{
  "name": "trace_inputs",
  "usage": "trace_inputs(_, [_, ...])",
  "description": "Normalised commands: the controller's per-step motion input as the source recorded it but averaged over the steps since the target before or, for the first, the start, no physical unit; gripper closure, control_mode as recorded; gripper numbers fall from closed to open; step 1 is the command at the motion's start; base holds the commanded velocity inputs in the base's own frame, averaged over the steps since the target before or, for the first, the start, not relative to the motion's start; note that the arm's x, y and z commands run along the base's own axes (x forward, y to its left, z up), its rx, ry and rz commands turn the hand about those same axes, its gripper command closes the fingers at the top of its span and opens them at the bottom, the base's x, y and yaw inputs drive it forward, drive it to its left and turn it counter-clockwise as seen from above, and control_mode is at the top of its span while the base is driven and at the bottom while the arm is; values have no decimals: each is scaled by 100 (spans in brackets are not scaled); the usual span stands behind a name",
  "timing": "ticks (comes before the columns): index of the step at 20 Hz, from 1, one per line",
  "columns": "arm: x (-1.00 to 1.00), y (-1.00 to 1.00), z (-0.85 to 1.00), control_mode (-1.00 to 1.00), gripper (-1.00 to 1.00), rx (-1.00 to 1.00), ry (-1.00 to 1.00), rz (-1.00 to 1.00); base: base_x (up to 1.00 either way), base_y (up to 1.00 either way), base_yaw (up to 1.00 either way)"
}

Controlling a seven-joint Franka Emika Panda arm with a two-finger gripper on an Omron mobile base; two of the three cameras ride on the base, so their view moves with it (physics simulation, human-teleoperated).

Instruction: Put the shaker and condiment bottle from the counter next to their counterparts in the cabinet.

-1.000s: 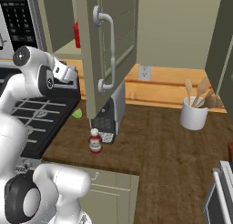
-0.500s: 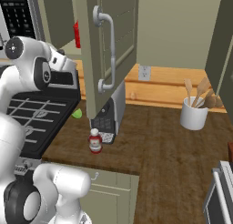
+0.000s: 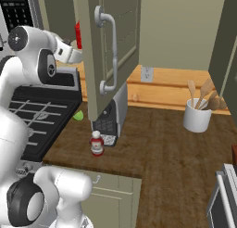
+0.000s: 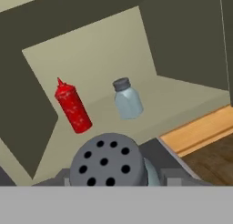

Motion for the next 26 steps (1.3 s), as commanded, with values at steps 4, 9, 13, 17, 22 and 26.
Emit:
trace_inputs(4, [32, -33, 3, -100, 100, 0, 0, 0, 0, 0, 0])
trace_inputs(9, [30, -14, 2, -100, 100, 0, 0, 0, 0, 0, 0])
trace_inputs(13, [32, -9, 0, -100, 100, 0, 0, 0, 0, 0, 0])
trace_inputs(17, [28, -14, 0, -100, 100, 0, 0, 0, 0, 0, 0])
trace_inputs(22, [29, -19, 0, -100, 100, -2, 0, 0, 0, 0, 0])
trace_inputs(26, [33, -19, 0, -100, 100, -3, 0, -2, 0, 0, 0])
